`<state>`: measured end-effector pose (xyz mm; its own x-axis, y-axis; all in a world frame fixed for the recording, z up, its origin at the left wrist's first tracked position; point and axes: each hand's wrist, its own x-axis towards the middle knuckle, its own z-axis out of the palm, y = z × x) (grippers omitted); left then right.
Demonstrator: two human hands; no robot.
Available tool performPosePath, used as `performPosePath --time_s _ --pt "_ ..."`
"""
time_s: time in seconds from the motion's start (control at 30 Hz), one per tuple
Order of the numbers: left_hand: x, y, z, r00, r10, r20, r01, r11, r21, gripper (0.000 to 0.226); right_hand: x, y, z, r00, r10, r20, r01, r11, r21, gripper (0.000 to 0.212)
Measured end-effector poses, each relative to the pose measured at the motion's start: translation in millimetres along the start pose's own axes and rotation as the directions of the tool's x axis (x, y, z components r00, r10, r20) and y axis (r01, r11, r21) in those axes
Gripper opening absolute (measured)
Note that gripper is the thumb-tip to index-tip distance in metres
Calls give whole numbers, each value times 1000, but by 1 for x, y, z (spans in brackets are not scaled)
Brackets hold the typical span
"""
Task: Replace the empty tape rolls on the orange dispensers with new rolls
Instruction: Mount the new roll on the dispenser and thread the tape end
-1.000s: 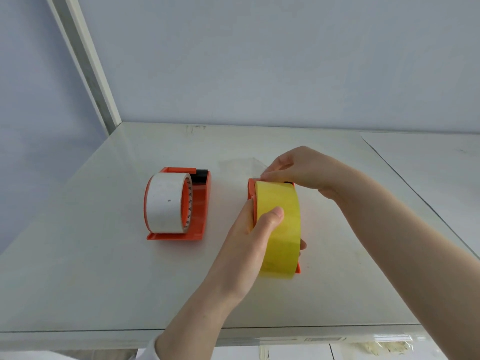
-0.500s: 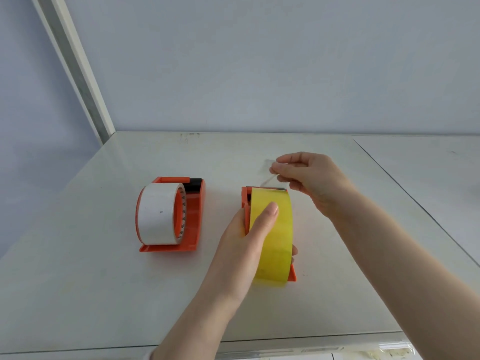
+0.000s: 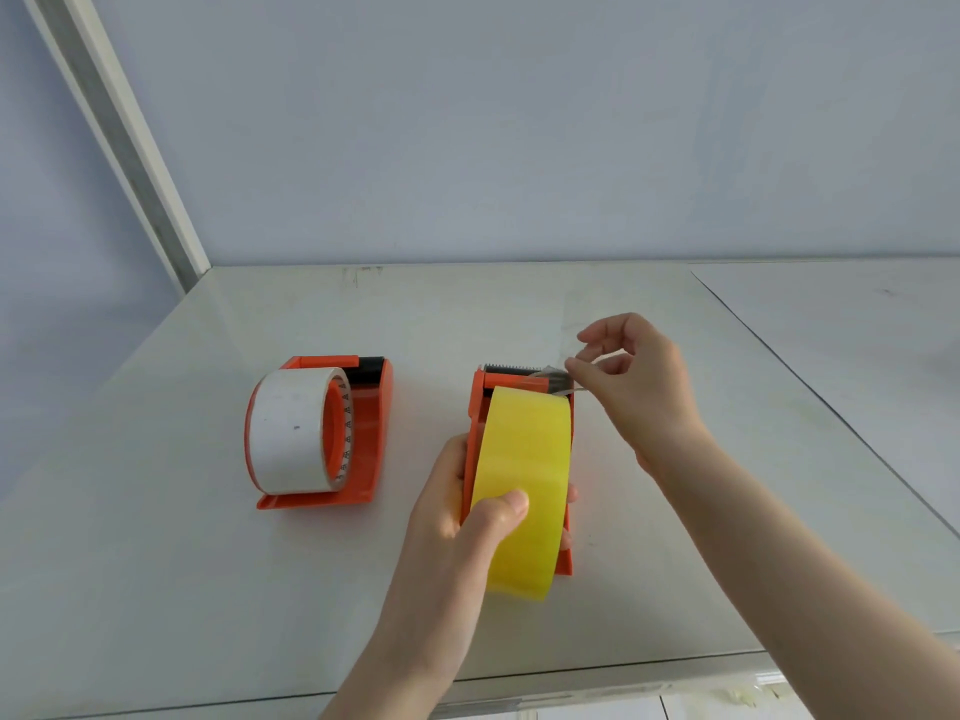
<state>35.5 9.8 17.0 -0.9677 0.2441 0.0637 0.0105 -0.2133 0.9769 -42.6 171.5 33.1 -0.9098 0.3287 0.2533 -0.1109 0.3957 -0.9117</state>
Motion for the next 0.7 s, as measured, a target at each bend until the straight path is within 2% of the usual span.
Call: performPosePath --time_s 0.13,0.2,0.27,0.33,0.47,0.57,0.6,0.63,0.67,0.7 --pt "0 0 2 993 -48 -111 51 999 20 39 -4 -5 -7 996 -50 74 55 996 -67 24" --pt "1 2 4 991 -49 -126 54 998 36 33 -7 -10 -12 992 8 125 -10 1000 9 26" --pt "1 3 5 992 -38 -121 44 998 49 34 -11 -16 -17 976 91 196 -126 977 174 22" --pt "1 4 5 992 -32 -121 39 998 51 33 -13 -21 -24 936 173 307 -272 909 316 19" --pt "1 5 5 994 -31 -109 38 997 65 34 -13 -21 -31 806 317 500 -545 726 418 18" --pt "2 6 6 994 -20 -107 27 998 61 31 -11 -22 -36 718 361 596 -693 455 559 26" --pt "2 6 6 994 -19 -106 25 998 59 31 -10 -23 -39 705 360 611 -709 354 610 31" --pt "2 6 6 994 -22 -104 28 998 58 31 -10 -25 -41 710 357 607 -702 298 647 35" --pt "3 6 6 995 -25 -101 31 998 57 30 -10 -26 -42 730 356 584 -681 306 665 36" --pt "3 6 6 994 -28 -101 34 998 56 29 -12 -26 -41 761 358 541 -648 373 664 36"
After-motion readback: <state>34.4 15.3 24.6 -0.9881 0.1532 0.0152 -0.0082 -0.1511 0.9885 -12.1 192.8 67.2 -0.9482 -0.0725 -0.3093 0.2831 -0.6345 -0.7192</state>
